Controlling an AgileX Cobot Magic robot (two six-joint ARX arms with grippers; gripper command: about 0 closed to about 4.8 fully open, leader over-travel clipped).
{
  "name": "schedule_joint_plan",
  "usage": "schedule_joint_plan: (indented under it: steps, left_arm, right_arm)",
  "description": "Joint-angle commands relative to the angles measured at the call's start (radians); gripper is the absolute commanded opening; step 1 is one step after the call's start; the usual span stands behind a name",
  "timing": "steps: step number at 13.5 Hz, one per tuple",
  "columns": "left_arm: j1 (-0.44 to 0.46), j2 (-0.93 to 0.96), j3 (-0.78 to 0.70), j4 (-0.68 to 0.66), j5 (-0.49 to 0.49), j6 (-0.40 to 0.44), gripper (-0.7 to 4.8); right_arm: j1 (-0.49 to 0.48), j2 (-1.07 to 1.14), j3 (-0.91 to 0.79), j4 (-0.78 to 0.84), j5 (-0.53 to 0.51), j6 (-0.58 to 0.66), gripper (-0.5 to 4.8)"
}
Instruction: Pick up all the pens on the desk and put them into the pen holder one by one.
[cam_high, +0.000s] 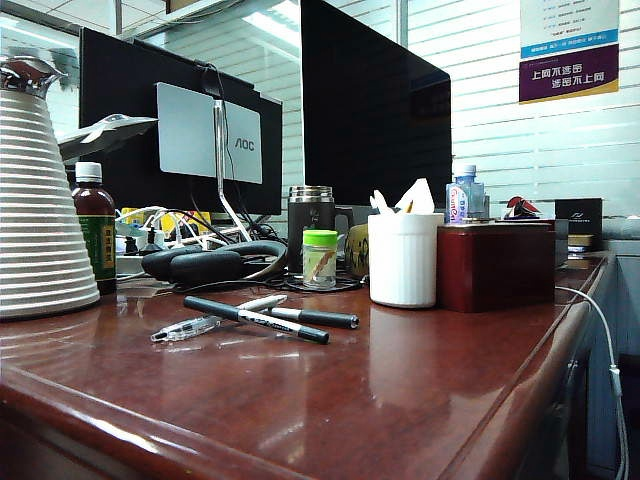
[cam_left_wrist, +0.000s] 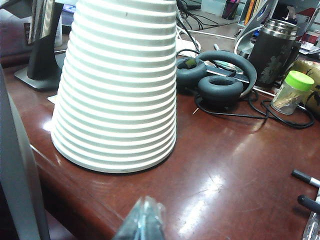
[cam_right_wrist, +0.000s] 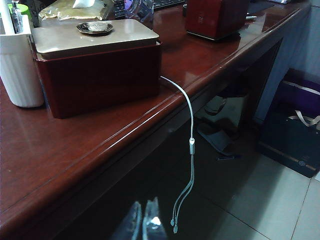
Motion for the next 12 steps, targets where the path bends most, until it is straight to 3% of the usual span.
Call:
schedule_joint_plan:
  steps: [1, 5, 6, 7, 8, 10, 12]
  left_arm:
    - [-0.001, 0.001, -0.001, 0.019, -0.001, 0.001, -0.05]
    - [-0.001, 0.001, 0.0, 0.02, -0.001, -0.003, 0.09]
    - [-0.001, 0.001, 0.012, 0.02, -0.001, -0.057, 2.51]
    - [-0.001, 0.001, 0.026, 0.019, 0.002, -0.071, 4.47]
    - [-0.001, 0.001, 0.045, 0.018, 0.003, -0.071, 4.79]
    - [-0.002, 0.001, 0.118, 0.0, 0.066, -0.072, 4.79]
    - [-0.002, 0.001, 0.231, -0.087, 0.109, -0.071, 4.79]
  right_arm:
    - [0.0, -0.001, 0.002, 0.007, 0.003, 0.004, 0.22]
    - [0.002, -0.001, 0.011, 0.009, -0.003, 0.004, 0.22]
    - [0.002, 0.002, 0.07, 0.002, -0.054, 0.005, 1.27]
    - [0.002, 0.004, 0.113, -0.003, -0.053, 0.01, 2.78]
    - [0.002, 0.005, 0.149, -0.001, -0.053, 0.021, 3.21]
    - [0.002, 0.007, 0.249, -0.013, -0.071, 0.019, 3.76]
    - [0.002, 0.068, 0.391, -0.095, -0.086, -0.02, 3.97]
